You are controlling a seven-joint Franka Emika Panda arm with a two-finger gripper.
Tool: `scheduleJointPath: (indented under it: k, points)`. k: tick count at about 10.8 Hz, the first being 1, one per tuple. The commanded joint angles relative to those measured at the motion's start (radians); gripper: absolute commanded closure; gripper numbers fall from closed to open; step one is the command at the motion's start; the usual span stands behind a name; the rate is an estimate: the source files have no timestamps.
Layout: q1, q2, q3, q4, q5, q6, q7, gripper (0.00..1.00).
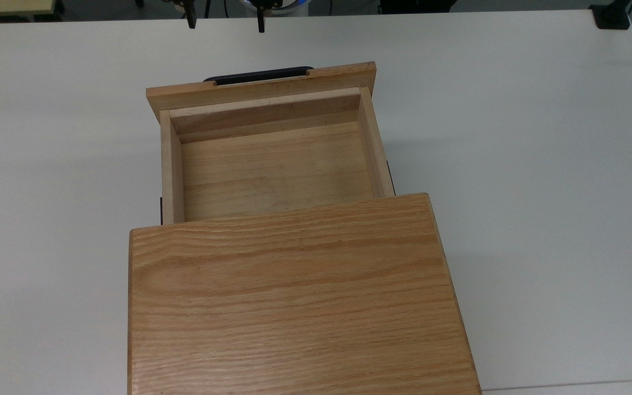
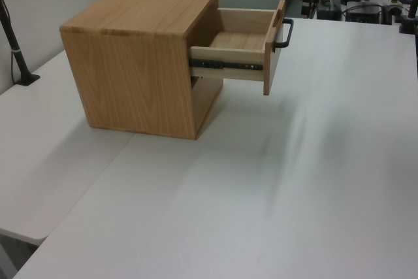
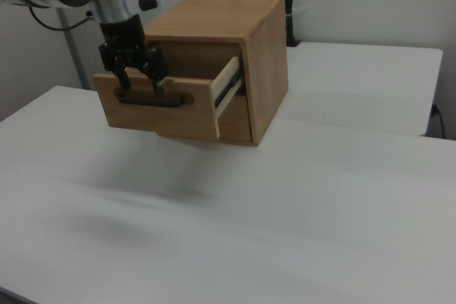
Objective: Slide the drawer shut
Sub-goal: 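Lower the gripper toward the black handle of the open drawer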
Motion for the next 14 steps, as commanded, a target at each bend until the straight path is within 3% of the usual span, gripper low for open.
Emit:
scheduleJointPath:
  k: [1,3,4,6,7,9,10,14]
  points:
    - [0.006,-0.007,-0.013,-0.013,0.0,-0.039,-0.226,0.0]
    - [0.015,-0.007,-0.002,-0.017,-0.043,-0.076,-0.244,0.0]
    - [0.02,-0.007,-0.002,-0.035,-0.045,-0.076,-0.236,0.08]
    - [0.02,0.002,-0.001,-0.041,-0.045,-0.065,-0.231,0.54]
    - [0.018,0.007,-0.001,-0.043,-0.04,-0.064,-0.23,0.58]
    - [0.021,0.037,0.019,-0.044,-0.035,-0.052,-0.196,0.91]
    - [0.021,0.048,0.024,-0.046,-0.029,-0.009,-0.114,0.96]
    - [0.032,0.102,0.025,-0.05,0.007,0.132,0.077,0.95]
